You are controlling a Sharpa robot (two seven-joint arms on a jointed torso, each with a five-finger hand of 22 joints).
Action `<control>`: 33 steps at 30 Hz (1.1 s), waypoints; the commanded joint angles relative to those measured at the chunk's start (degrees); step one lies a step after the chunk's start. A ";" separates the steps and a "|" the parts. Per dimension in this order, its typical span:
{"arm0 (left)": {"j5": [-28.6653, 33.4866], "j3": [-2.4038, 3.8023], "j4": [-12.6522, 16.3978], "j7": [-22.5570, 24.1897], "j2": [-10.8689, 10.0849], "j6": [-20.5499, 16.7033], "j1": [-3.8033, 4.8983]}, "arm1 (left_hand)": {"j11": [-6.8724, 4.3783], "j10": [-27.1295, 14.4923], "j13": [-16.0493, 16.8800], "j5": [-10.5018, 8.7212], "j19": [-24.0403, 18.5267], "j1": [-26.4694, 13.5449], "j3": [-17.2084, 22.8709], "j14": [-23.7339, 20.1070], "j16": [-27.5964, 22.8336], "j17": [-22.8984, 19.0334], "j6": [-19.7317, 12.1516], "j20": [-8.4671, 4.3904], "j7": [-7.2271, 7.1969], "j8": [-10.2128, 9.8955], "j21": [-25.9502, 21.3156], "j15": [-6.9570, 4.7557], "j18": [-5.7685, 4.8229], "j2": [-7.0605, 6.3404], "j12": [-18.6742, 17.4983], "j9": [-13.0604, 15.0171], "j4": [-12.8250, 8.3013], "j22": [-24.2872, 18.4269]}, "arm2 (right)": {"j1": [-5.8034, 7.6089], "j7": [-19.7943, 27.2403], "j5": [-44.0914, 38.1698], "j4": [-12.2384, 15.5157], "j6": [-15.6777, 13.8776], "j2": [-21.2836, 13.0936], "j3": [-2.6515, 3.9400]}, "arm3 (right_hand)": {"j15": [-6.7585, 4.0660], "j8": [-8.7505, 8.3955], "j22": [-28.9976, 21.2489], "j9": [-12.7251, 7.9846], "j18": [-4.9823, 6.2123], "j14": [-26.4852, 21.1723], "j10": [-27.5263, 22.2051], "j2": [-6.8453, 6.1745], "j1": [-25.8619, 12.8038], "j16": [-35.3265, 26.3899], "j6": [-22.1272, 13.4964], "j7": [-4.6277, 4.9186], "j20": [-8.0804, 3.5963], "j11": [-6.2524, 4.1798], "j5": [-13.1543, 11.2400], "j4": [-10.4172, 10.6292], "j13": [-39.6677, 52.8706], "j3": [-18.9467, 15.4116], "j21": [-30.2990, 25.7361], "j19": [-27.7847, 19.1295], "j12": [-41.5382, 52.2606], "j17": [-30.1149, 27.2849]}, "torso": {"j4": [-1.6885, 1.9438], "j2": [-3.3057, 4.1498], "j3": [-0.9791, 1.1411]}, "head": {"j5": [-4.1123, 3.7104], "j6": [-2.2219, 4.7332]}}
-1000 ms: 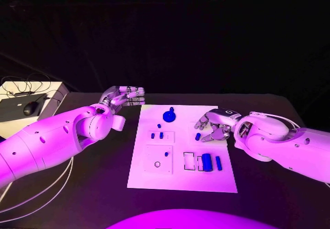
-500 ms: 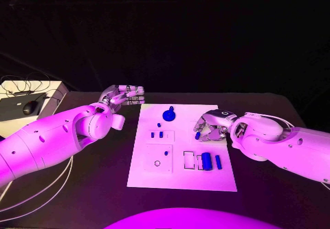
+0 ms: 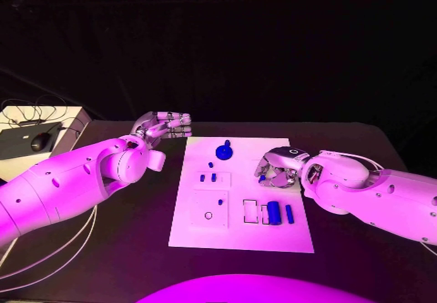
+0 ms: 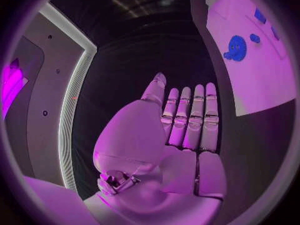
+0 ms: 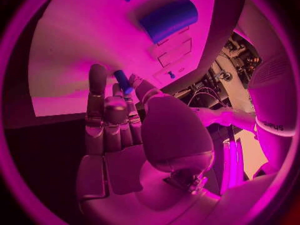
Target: Assemble the parts on the task board
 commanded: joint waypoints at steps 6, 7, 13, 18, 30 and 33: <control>0.27 0.03 0.13 0.60 -0.05 0.90 0.00 | 0.03 0.46 -0.07 -0.22 0.17 -0.17 0.03 -0.01 -0.15 0.04 0.38 0.13 0.12 -0.04 0.16 0.03 -0.02 0.18 -0.10 -0.06 0.36 -0.06 | -0.22 -1.67 -2.28 0.06 0.05 0.12 -0.07 | -0.77 -0.10 1.09 0.09 0.64 0.14 2.23 1.69 0.72 0.45 1.99 -0.08 -0.93 -0.54 -1.90 -1.09 0.02 4.71 0.01 -0.29 -0.22 0.81 | 0.03 -0.01 0.00 | 0.07 -0.19; 0.27 0.02 0.13 0.58 -0.07 0.90 0.00 | 0.03 0.46 -0.07 -0.22 0.17 -0.17 0.03 -0.01 -0.15 0.04 0.38 0.13 0.12 -0.04 0.16 0.03 -0.02 0.18 -0.10 -0.06 0.36 -0.06 | -0.23 -1.75 -2.44 0.07 0.01 0.12 -0.07 | -0.76 -0.11 1.35 0.09 0.62 0.12 2.28 1.57 0.68 0.43 2.05 -0.06 -0.96 -0.57 -1.84 -1.35 0.02 5.15 0.08 -0.36 -0.23 0.88 | 0.04 0.00 0.01 | 0.09 -0.22; 0.27 0.02 0.14 0.51 -0.10 0.94 0.00 | 0.03 0.46 -0.07 -0.22 0.17 -0.17 0.03 -0.01 -0.15 0.04 0.38 0.13 0.12 -0.04 0.16 0.03 -0.02 0.18 -0.10 -0.06 0.36 -0.06 | -0.26 -2.48 -3.95 0.35 -0.65 0.02 -0.07 | -1.01 0.01 2.39 0.19 0.64 0.17 3.54 2.47 1.84 0.52 3.18 -0.09 -1.18 -0.90 -2.84 -2.76 0.05 6.72 0.38 -0.64 -0.19 1.39 | 0.00 -0.02 0.01 | 0.13 -0.25; 0.31 0.02 0.12 0.43 -0.06 1.02 0.00 | 0.05 0.42 -0.07 -0.24 0.15 -0.20 0.03 -0.06 -0.15 0.03 0.38 0.13 0.14 -0.04 0.15 0.04 -0.04 0.17 -0.10 -0.06 0.40 -0.07 | -0.28 -2.51 -4.93 0.82 -1.64 -0.09 -0.07 | -1.39 0.07 3.37 0.26 0.48 0.21 5.60 3.64 2.62 0.53 4.42 -0.23 -1.46 -1.49 -6.56 -3.80 0.10 8.02 0.61 -0.96 -0.20 1.92 | 0.00 -0.01 0.04 | 0.18 -0.29; 0.38 0.02 -0.01 0.38 0.08 1.10 0.00 | 0.05 0.41 -0.07 -0.24 0.14 -0.28 0.03 -0.08 -0.16 0.02 0.37 0.14 0.16 -0.05 0.14 0.05 -0.04 0.23 -0.10 -0.06 0.48 -0.07 | 0.26 -1.85 -5.78 4.07 -6.16 -1.59 0.21 | -2.03 0.02 4.24 0.18 -0.47 0.40 8.33 4.35 3.35 0.22 5.29 -0.37 -2.29 -2.26 -9.06 -4.44 0.17 7.13 0.20 -0.92 -0.17 3.15 | -0.01 -0.04 -0.01 | 0.35 -0.29; 0.39 0.02 -0.07 0.39 0.17 1.14 0.00 | 0.05 0.41 -0.07 -0.24 0.14 -0.28 0.03 -0.08 -0.16 0.02 0.37 0.14 0.16 -0.05 0.14 0.05 -0.04 0.23 -0.10 -0.06 0.48 -0.07 | 0.99 -1.90 -5.89 5.14 -6.53 -2.05 0.34 | -2.03 0.01 4.28 0.18 -0.47 0.40 8.32 4.36 3.40 0.19 5.28 -0.38 -2.30 -2.26 -9.06 -4.47 0.17 7.14 0.18 -0.92 -0.18 3.16 | -0.01 -0.07 0.00 | 0.37 -0.30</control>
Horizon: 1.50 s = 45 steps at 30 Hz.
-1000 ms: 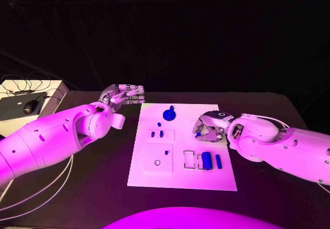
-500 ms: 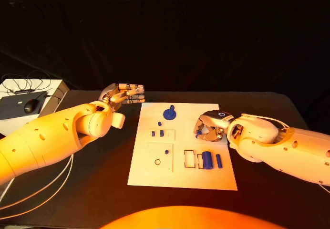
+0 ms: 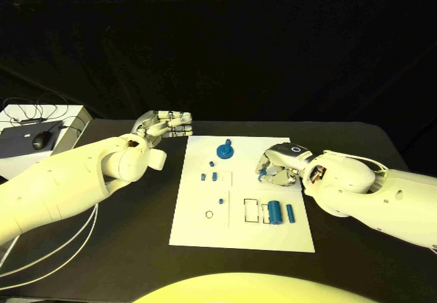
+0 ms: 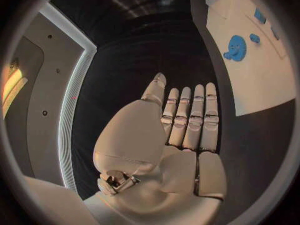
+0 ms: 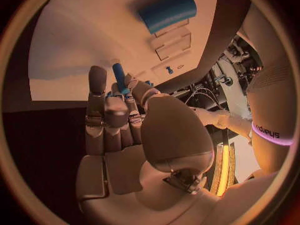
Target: Assemble the parts on the task board
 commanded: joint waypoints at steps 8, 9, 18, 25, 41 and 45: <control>0.24 0.02 -0.39 0.51 0.61 1.23 -0.01 | 0.06 0.35 -0.07 -0.24 0.10 -0.22 -0.11 -0.14 -0.15 0.02 0.30 0.15 0.18 -0.05 0.14 0.07 -0.03 0.22 -0.10 -0.06 0.39 -0.07 | 2.37 -0.10 -1.48 4.87 -2.70 -0.66 0.48 | -0.29 0.00 0.61 -0.06 0.46 -0.01 5.75 2.21 2.02 -0.21 0.55 0.04 -0.39 -2.76 -0.24 -0.15 0.29 -0.35 -0.54 -0.10 0.23 0.70 | -0.01 -0.04 0.00 | 0.41 0.02; 0.25 0.02 -0.41 0.51 0.64 1.24 -0.01 | 0.06 0.35 -0.07 -0.24 0.10 -0.22 -0.11 -0.14 -0.15 0.02 0.30 0.15 0.18 -0.05 0.14 0.07 -0.03 0.22 -0.10 -0.06 0.39 -0.07 | 2.42 -0.08 -1.48 5.14 -2.66 -0.50 0.49 | -0.28 0.00 0.72 -0.05 0.47 0.01 5.76 2.21 2.00 -0.28 0.57 0.04 -0.37 -2.75 -0.24 -0.15 0.28 -0.32 -0.61 -0.08 0.22 0.77 | -0.01 -0.02 0.00 | 0.53 0.03; 0.29 0.02 -0.71 0.87 1.23 1.21 -0.01 | 0.06 0.38 -0.07 -0.23 0.14 -0.15 -0.07 -0.10 -0.15 0.03 0.31 0.14 0.16 -0.05 0.16 0.06 -0.01 0.23 -0.09 -0.06 0.38 -0.06 | 1.71 -0.81 -2.59 7.18 -2.82 4.64 0.26 | -0.23 -0.02 0.92 -0.06 0.50 0.03 5.55 2.26 2.01 -0.49 0.47 0.14 -0.35 -2.66 -0.23 -0.22 0.27 -0.19 -0.80 -0.06 0.20 0.78 | -0.03 -0.01 -0.02 | 1.42 0.29; 0.30 0.02 -1.23 1.10 1.98 0.99 -0.01 | 0.03 0.47 -0.07 -0.24 0.17 -0.12 -0.05 -0.04 -0.15 0.04 0.35 0.14 0.14 -0.04 0.16 0.03 -0.01 0.24 -0.08 -0.05 0.38 -0.06 | -0.76 -1.28 -3.48 6.69 -3.55 9.26 0.06 | -0.20 -0.03 1.15 -0.06 0.57 0.08 5.56 2.24 1.98 -0.73 0.50 0.26 -0.31 -2.62 -0.22 -0.47 0.27 -0.04 -0.93 -0.01 0.19 0.64 | 0.13 -0.01 -0.12 | 2.50 -0.07; 0.29 0.01 -1.48 1.11 3.00 0.99 0.02 | 0.03 0.47 -0.07 -0.24 0.17 -0.12 -0.05 -0.04 -0.15 0.04 0.35 0.14 0.14 -0.04 0.16 0.03 -0.01 0.24 -0.08 -0.05 0.38 -0.06 | -6.27 -0.73 -4.28 2.93 -3.14 14.38 -0.67 | -0.17 -0.03 1.63 -0.06 0.69 0.15 5.46 2.38 1.78 -1.00 0.51 0.31 -0.23 -2.57 -0.18 -1.00 0.27 0.16 -1.24 0.06 0.19 0.48 | 0.04 0.03 -0.06 | 4.64 -1.54; 0.29 0.01 -1.40 1.07 2.81 0.98 0.02 | 0.03 0.47 -0.07 -0.24 0.17 -0.12 -0.05 -0.04 -0.15 0.04 0.35 0.14 0.14 -0.04 0.16 0.03 -0.01 0.24 -0.08 -0.05 0.38 -0.06 | -6.93 -0.72 -4.63 2.27 -3.24 14.65 -0.76 | -0.15 -0.03 1.71 -0.06 0.70 0.13 5.48 2.39 1.73 -1.08 0.52 0.33 -0.22 -2.56 -0.17 -1.07 0.27 0.18 -1.29 0.07 0.20 0.38 | 0.10 0.05 -0.02 | 4.64 -1.89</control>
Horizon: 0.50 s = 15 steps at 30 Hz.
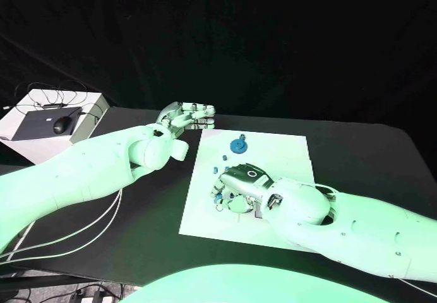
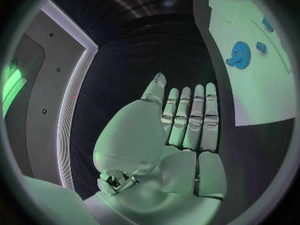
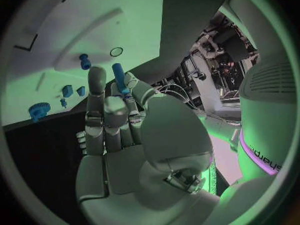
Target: Assemble the parts on the task board
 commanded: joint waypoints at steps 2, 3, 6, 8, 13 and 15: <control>0.15 0.02 0.19 0.89 -0.17 0.85 0.03 | 0.03 0.49 -0.08 -0.26 0.17 -0.02 0.15 -0.07 -0.15 0.03 0.36 0.13 0.14 -0.05 0.15 0.04 -0.03 0.20 -0.11 -0.06 0.27 -0.07 | -0.45 0.11 -1.31 -0.51 -0.19 0.23 -0.04 | -0.17 -0.03 0.08 -0.03 1.40 0.12 5.29 2.39 1.72 -0.20 0.32 0.12 -0.25 -2.76 0.38 -0.29 0.27 0.02 -0.21 0.08 0.25 -0.06 | 0.02 0.02 0.05 | 0.07 -0.33; 0.15 0.02 0.20 0.88 -0.22 0.83 0.03 | 0.03 0.49 -0.08 -0.26 0.17 -0.02 0.15 -0.07 -0.15 0.03 0.36 0.13 0.14 -0.05 0.15 0.04 -0.03 0.20 -0.11 -0.06 0.27 -0.07 | -0.52 0.14 -1.34 -0.57 -0.11 0.23 -0.06 | -0.17 -0.03 0.08 -0.03 1.40 0.12 5.29 2.39 1.72 -0.20 0.32 0.12 -0.25 -2.76 0.38 -0.29 0.27 0.02 -0.21 0.08 0.25 -0.06 | -0.04 0.01 0.03 | 0.09 -0.32; 0.14 0.01 0.24 0.86 -0.31 0.86 0.03 | 0.03 0.49 -0.08 -0.26 0.17 -0.02 0.15 -0.07 -0.15 0.03 0.36 0.13 0.14 -0.05 0.15 0.04 -0.03 0.20 -0.11 -0.06 0.27 -0.07 | -0.64 0.20 -1.39 -0.64 0.02 0.01 -0.14 | -0.17 -0.03 0.08 -0.03 1.40 0.12 5.29 2.39 1.72 -0.20 0.32 0.12 -0.25 -2.76 0.38 -0.29 0.27 0.02 -0.21 0.08 0.25 -0.06 | -0.08 -0.01 0.00 | 0.06 -0.39; 0.14 0.01 0.29 0.85 -0.39 0.91 0.03 | 0.03 0.49 -0.08 -0.26 0.17 -0.02 0.15 -0.07 -0.15 0.03 0.36 0.13 0.14 -0.05 0.15 0.04 -0.03 0.20 -0.11 -0.06 0.27 -0.07 | -0.68 0.21 -1.41 -0.63 0.06 -0.17 -0.22 | -0.17 -0.03 0.08 -0.03 1.40 0.12 5.29 2.39 1.72 -0.20 0.32 0.12 -0.25 -2.76 0.38 -0.29 0.27 0.02 -0.21 0.08 0.25 -0.06 | -0.06 -0.02 0.00 | 0.05 -0.42; 0.14 0.01 0.33 0.82 -0.57 0.93 0.03 | 0.03 0.49 -0.08 -0.26 0.17 -0.02 0.15 -0.07 -0.15 0.03 0.36 0.13 0.14 -0.05 0.15 0.04 -0.03 0.20 -0.11 -0.06 0.27 -0.07 | -0.81 0.20 -1.43 -0.53 0.07 -0.38 -0.34 | -0.19 -0.03 0.29 -0.03 1.41 0.16 5.37 2.46 1.62 -0.17 0.41 0.09 -0.25 -2.79 0.37 -0.44 0.27 0.05 -0.37 0.14 0.24 0.02 | -0.07 -0.02 0.05 | 0.21 -0.56; 0.14 0.01 0.33 0.82 -0.61 0.94 0.03 | 0.03 0.49 -0.08 -0.26 0.17 -0.02 0.15 -0.07 -0.15 0.03 0.36 0.13 0.14 -0.05 0.15 0.04 -0.03 0.20 -0.11 -0.06 0.27 -0.07 | -0.86 0.21 -1.44 -0.43 0.10 -0.41 -0.36 | -0.19 -0.03 0.29 -0.03 1.41 0.16 5.37 2.46 1.62 -0.17 0.41 0.09 -0.25 -2.79 0.37 -0.44 0.27 0.05 -0.37 0.14 0.24 0.02 | -0.03 -0.02 0.07 | 0.26 -0.64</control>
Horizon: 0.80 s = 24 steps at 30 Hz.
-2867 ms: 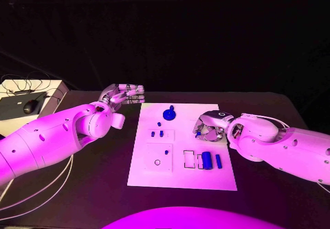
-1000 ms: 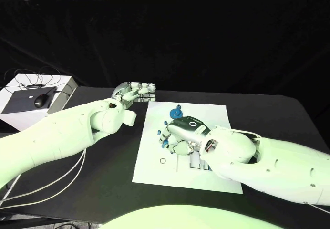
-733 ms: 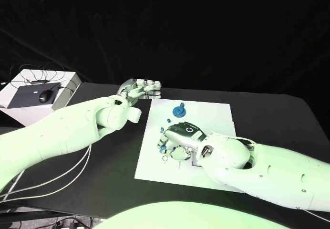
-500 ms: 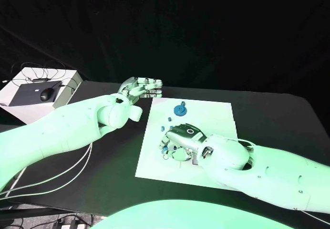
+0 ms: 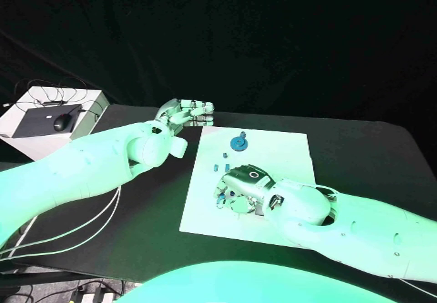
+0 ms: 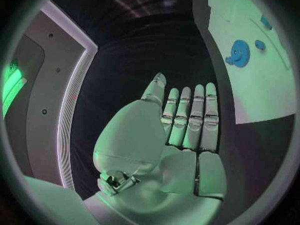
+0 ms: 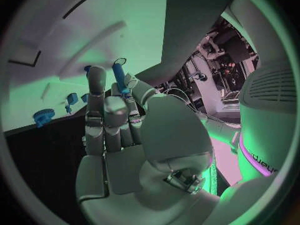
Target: Assemble the parts on the task board
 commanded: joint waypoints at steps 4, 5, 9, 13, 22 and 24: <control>0.13 0.02 0.13 0.80 -0.09 0.97 0.03 | 0.03 0.49 -0.08 -0.26 0.17 -0.02 0.15 -0.07 -0.15 0.03 0.36 0.13 0.14 -0.05 0.15 0.04 -0.04 0.20 -0.11 -0.06 0.27 -0.07 | -0.20 0.17 -0.74 0.38 0.22 -0.19 -0.09 | -0.19 -0.03 0.05 -0.02 1.41 0.16 5.37 2.45 1.63 -0.16 0.41 0.09 -0.26 -2.79 0.20 -0.44 0.27 0.05 -0.34 0.14 0.32 0.03 | 0.02 -0.04 0.04 | 0.13 -0.29; 0.13 0.02 0.14 0.79 -0.11 0.97 0.03 | 0.03 0.49 -0.08 -0.26 0.17 -0.02 0.15 -0.07 -0.15 0.03 0.36 0.13 0.14 -0.05 0.15 0.04 -0.04 0.20 -0.11 -0.06 0.27 -0.07 | -0.22 0.16 -0.74 0.45 0.26 -0.25 -0.09 | -0.19 -0.04 0.14 -0.03 1.41 0.16 5.37 2.50 1.58 -0.16 0.40 0.10 -0.27 -2.78 0.18 -0.51 0.26 0.10 -0.43 0.16 0.31 0.03 | 0.00 -0.03 0.02 | 0.12 -0.30; 0.13 0.02 0.13 0.78 -0.19 0.96 0.03 | 0.03 0.49 -0.08 -0.26 0.17 -0.02 0.15 -0.07 -0.15 0.03 0.36 0.13 0.14 -0.05 0.15 0.04 -0.04 0.20 -0.11 -0.06 0.27 -0.07 | -0.33 0.13 -0.74 0.64 0.44 -0.44 -0.11 | -0.19 -0.04 0.14 -0.03 1.41 0.16 5.37 2.50 1.58 -0.16 0.40 0.10 -0.27 -2.78 0.18 -0.51 0.26 0.10 -0.43 0.16 0.31 0.03 | -0.05 -0.02 0.02 | 0.19 -0.35; 0.13 0.02 0.13 0.76 -0.22 0.98 0.03 | 0.03 0.49 -0.08 -0.26 0.17 -0.02 0.15 -0.07 -0.15 0.03 0.36 0.13 0.14 -0.05 0.15 0.04 -0.04 0.20 -0.11 -0.06 0.27 -0.07 | -0.46 0.12 -0.74 0.72 0.58 -0.52 -0.12 | -0.19 -0.04 0.14 -0.03 1.41 0.16 5.37 2.50 1.58 -0.16 0.40 0.10 -0.27 -2.78 0.18 -0.51 0.26 0.10 -0.43 0.16 0.31 0.03 | 0.01 -0.02 0.04 | 0.21 -0.34; 0.13 0.02 0.10 0.73 -0.29 1.01 0.03 | 0.03 0.49 -0.08 -0.26 0.17 -0.02 0.15 -0.07 -0.15 0.03 0.36 0.13 0.14 -0.05 0.15 0.04 -0.04 0.20 -0.11 -0.06 0.27 -0.07 | -0.71 0.13 -0.74 0.94 1.04 -0.63 -0.13 | -0.20 -0.03 0.26 -0.02 1.40 0.16 5.43 2.53 1.52 -0.19 0.46 0.10 -0.27 -2.79 0.18 -0.62 0.26 0.12 -0.55 0.19 0.31 0.02 | -0.02 -0.02 0.01 | 0.25 -0.38; 0.13 0.02 0.11 0.71 -0.31 1.01 0.03 | 0.03 0.49 -0.08 -0.26 0.17 -0.02 0.15 -0.07 -0.15 0.03 0.36 0.13 0.14 -0.05 0.15 0.04 -0.04 0.20 -0.11 -0.06 0.27 -0.07 | -0.74 0.12 -0.74 0.95 1.10 -0.60 -0.14 | -0.20 -0.03 0.26 -0.02 1.40 0.16 5.43 2.53 1.52 -0.19 0.46 0.10 -0.27 -2.79 0.18 -0.62 0.26 0.12 -0.55 0.19 0.31 0.02 | -0.02 -0.02 0.01 | 0.25 -0.38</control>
